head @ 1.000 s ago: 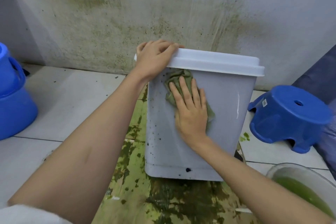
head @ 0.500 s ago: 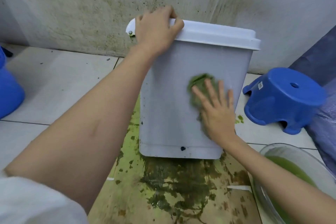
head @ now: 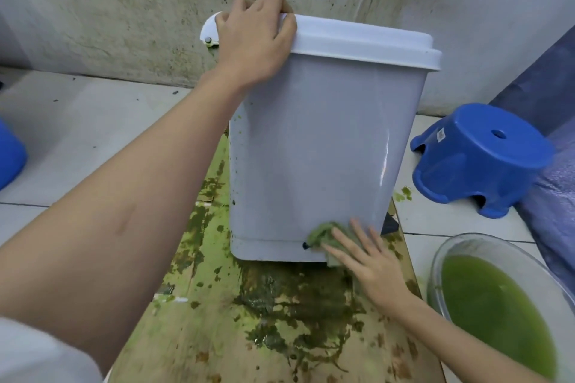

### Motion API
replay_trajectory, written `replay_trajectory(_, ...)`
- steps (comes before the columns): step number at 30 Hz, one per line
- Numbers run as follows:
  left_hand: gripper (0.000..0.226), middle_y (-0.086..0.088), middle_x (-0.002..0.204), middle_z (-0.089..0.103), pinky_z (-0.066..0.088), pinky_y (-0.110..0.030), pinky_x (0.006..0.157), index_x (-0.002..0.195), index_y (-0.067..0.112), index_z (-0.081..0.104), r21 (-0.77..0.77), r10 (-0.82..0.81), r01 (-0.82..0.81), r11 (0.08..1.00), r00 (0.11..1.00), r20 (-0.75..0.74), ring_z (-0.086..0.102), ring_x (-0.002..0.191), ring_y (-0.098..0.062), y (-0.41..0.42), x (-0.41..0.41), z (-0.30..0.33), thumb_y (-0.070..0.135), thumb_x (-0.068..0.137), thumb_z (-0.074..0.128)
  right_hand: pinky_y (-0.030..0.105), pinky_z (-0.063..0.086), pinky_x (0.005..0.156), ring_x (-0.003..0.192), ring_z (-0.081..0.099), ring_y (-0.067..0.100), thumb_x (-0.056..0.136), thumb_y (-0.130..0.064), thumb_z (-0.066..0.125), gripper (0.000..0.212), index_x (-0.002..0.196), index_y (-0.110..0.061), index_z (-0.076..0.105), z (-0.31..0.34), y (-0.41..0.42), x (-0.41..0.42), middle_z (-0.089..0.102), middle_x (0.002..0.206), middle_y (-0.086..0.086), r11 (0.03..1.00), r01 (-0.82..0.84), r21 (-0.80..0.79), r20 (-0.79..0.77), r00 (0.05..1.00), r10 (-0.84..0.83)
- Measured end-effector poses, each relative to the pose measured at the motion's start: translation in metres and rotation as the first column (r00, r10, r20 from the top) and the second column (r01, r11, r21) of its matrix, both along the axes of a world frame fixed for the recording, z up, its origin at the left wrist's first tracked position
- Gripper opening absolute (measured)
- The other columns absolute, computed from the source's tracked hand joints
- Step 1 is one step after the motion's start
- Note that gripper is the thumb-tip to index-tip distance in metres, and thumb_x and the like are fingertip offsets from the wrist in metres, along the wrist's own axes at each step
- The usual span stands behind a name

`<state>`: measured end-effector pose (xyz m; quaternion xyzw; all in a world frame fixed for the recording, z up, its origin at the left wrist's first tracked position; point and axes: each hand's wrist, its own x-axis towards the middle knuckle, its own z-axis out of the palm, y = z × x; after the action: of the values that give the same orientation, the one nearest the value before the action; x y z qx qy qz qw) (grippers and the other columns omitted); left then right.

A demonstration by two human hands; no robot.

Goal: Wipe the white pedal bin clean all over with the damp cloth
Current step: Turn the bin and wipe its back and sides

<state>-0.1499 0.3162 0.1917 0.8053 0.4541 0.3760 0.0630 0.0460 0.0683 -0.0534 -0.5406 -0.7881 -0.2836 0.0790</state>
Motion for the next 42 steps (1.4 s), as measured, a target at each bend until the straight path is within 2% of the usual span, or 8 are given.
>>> replay_trajectory(5,0.028,0.006,0.118,0.059,0.022,-0.034,0.092,0.110,0.013,0.052,0.015,0.011,-0.011,1.000,1.000,0.005,0.041,0.113,-0.022,0.000,0.003,0.000,0.028,0.096,0.032,0.053,0.017,0.116,0.146,0.008,0.027,0.094,0.009,0.033,0.058,0.142,-0.024,0.034,0.053,0.057,-0.001,0.006,0.159,-0.009,0.949,0.212,0.235,-0.340,0.932,-0.124)
replay_trajectory(12,0.028,0.008,0.112,0.060,0.021,-0.030,0.087,0.107,0.011,0.052,0.087,0.013,-0.015,0.996,1.000,0.027,0.042,0.108,-0.022,-0.006,0.000,-0.004,0.027,0.095,0.032,0.042,0.006,0.119,0.146,0.008,0.024,0.069,0.022,0.035,0.093,0.149,-0.023,0.021,-0.036,-0.015,-0.033,0.005,0.159,-0.006,0.997,0.047,-0.054,-0.157,0.986,-0.055)
replay_trajectory(17,0.025,0.006,0.108,0.060,0.021,-0.030,0.085,0.104,0.011,0.052,0.094,0.030,-0.036,0.995,0.998,0.056,0.043,0.105,-0.023,-0.008,0.002,-0.003,0.025,0.094,0.034,0.040,0.010,0.120,0.146,0.012,0.025,0.066,0.026,0.049,0.093,0.144,-0.021,0.029,-0.002,0.013,-0.055,0.013,0.157,-0.008,0.995,0.097,-0.024,-0.429,0.898,-0.098)
replay_trajectory(26,0.024,0.008,0.107,0.060,0.020,-0.027,0.086,0.103,0.012,0.054,0.045,0.012,-0.016,0.999,0.997,0.080,0.042,0.106,-0.022,-0.011,0.001,0.000,0.025,0.093,0.036,0.038,0.017,0.118,0.144,0.016,0.028,0.084,0.016,0.037,0.066,0.143,-0.014,0.036,0.120,0.110,-0.040,0.023,0.154,0.013,0.869,0.464,0.169,-0.838,0.532,-0.121)
replay_trajectory(28,0.023,0.007,0.105,0.060,0.019,-0.027,0.085,0.103,0.012,0.054,0.060,0.018,-0.024,0.998,0.996,0.086,0.043,0.105,-0.022,-0.013,0.001,-0.001,0.025,0.094,0.037,0.013,0.017,0.113,0.143,0.013,0.012,0.097,0.002,0.035,0.052,0.145,-0.016,0.031,0.087,0.076,-0.044,0.016,0.157,0.008,0.866,0.499,0.027,-0.959,0.257,-0.118)
replay_trajectory(31,0.020,0.005,0.105,0.061,0.019,-0.028,0.085,0.099,0.013,0.053,0.097,0.009,-0.018,0.995,0.996,0.089,0.043,0.103,-0.023,-0.013,-0.003,-0.005,0.025,0.094,0.038,0.018,0.018,0.110,0.141,0.020,0.010,0.101,-0.027,0.030,0.047,0.147,-0.021,0.020,0.043,0.028,-0.072,0.018,0.156,0.001,0.804,0.499,-0.323,-0.946,-0.196,-0.258)
replay_trajectory(36,0.022,0.003,0.111,0.062,0.018,-0.029,0.086,0.104,0.012,0.056,0.111,-0.014,0.003,0.994,0.995,0.096,0.043,0.108,-0.024,-0.016,-0.006,-0.005,0.024,0.096,0.040,0.029,0.033,0.103,0.115,0.044,0.012,0.101,-0.038,0.025,0.044,0.132,-0.012,0.042,0.086,0.055,-0.058,0.047,0.131,0.005,0.806,0.497,-0.322,-0.914,-0.386,-0.127)
replay_trajectory(42,0.021,-0.001,0.107,0.061,0.022,-0.032,0.090,0.102,0.011,0.055,0.109,0.010,-0.021,0.994,0.995,0.098,0.042,0.110,-0.025,-0.017,-0.002,-0.004,0.024,0.096,0.040,0.019,0.017,0.102,0.136,0.027,0.007,0.101,-0.048,0.019,0.054,0.147,-0.021,0.028,0.197,0.113,-0.015,0.031,0.149,-0.010,0.890,0.416,-0.185,-0.916,-0.402,-0.002)
